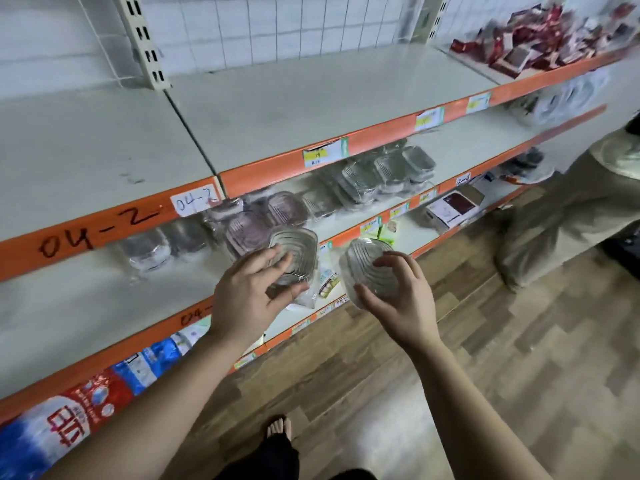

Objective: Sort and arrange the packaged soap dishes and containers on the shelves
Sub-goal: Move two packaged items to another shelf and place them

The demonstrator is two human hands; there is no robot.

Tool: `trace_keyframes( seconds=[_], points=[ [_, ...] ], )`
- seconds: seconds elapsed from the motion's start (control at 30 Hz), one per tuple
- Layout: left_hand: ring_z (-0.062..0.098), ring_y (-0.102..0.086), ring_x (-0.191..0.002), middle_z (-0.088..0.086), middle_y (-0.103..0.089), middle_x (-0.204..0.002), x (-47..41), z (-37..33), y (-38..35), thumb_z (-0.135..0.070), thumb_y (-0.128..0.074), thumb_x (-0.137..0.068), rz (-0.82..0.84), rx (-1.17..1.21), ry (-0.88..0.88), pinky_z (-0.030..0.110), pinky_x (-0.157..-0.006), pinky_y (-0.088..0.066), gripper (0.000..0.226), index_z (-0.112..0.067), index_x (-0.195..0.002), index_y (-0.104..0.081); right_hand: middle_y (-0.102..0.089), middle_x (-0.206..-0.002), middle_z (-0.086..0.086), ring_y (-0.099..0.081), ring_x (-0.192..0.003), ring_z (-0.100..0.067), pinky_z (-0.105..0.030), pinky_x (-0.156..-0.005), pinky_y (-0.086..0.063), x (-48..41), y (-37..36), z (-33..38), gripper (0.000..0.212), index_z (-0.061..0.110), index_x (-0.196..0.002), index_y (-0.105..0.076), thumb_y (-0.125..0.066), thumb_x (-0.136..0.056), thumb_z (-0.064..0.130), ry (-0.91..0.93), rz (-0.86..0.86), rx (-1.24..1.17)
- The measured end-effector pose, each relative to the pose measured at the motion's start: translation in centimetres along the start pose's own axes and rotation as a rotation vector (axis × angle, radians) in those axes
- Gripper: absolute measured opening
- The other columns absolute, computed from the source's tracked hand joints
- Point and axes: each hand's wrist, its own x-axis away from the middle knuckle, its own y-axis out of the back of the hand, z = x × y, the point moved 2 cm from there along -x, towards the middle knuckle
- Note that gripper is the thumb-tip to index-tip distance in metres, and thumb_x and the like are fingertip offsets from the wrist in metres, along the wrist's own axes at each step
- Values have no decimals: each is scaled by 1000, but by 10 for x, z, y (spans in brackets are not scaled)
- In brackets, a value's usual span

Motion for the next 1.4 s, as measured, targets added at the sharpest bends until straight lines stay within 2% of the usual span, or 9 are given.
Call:
trace_keyframes(
  seconds=[0.33,0.47,0.57,0.73,0.9,1.1,1.2,1.3,1.4],
  points=[
    [23,-62,-114,5,-65,-127,-54,-19,-123,-58,-56,-83,15,-33,154,41,-94,-53,59,-12,-115,-72,-58,-121,2,-55,-114,-14,-31,-95,-44,-102,6,-116,45,15,-103,-63,-74,-73,46,77,101,-57],
    [23,-60,-118,4,-63,-129,-83,-33,-176,-58,-59,-82,-25,-102,266,39,-96,-52,61,-9,-116,-71,-55,-123,3,-54,-116,-14,-41,-91,-51,-151,8,-164,45,16,-105,-63,-73,-73,47,124,197,-124],
    [23,-59,-120,4,-63,-129,-102,-36,-219,-53,-63,-83,-54,-145,359,39,-93,-54,56,-9,-116,-71,-55,-124,1,-54,-117,-17,-37,-96,-47,-188,5,-195,47,16,-105,-63,-70,-74,50,192,256,-135],
    [32,-61,-116,11,-65,-125,-128,-19,-282,-36,-80,-76,-69,-235,467,45,-93,-54,50,-3,-113,-72,-55,-126,-3,-55,-115,-24,-42,-91,-51,-228,-14,-235,45,12,-106,-63,-75,-74,41,266,280,-148],
    [32,-51,-128,10,-58,-135,-159,20,-322,-42,-71,-84,-80,-304,541,42,-105,-45,53,-6,-123,-66,-53,-128,-1,-53,-120,-20,-45,-86,-54,-252,-35,-253,46,12,-107,-63,-73,-75,44,305,259,-223],
    [31,-41,-137,12,-50,-143,-185,65,-357,-44,-63,-90,-57,-337,576,42,-109,-40,54,-8,-130,-61,-54,-124,0,-54,-117,-13,-7,-97,-34,-269,-54,-260,46,15,-104,-63,-66,-76,51,390,237,-226],
    [28,-42,-134,13,-45,-142,-188,79,-365,-41,-61,-91,-22,-350,590,38,-109,-38,52,-9,-131,-58,-54,-124,-1,-54,-116,-11,-8,-96,-35,-270,-60,-263,45,14,-103,-63,-67,-76,50,405,240,-246],
    [35,-29,-141,14,-38,-144,-184,81,-372,-41,-53,-95,79,-491,588,40,-114,-26,58,-9,-142,-45,-55,-124,-2,-53,-118,-9,-9,-97,-36,-269,-65,-268,44,13,-102,-64,-68,-77,48,414,245,-264],
    [33,-44,-130,11,-52,-135,-171,66,-372,-31,-62,-87,58,-589,461,41,-102,-33,54,-8,-135,-52,-54,-125,0,-53,-119,-10,-10,-96,-37,-264,-67,-274,42,16,-103,-64,-68,-77,49,403,244,-264]
  ],
)
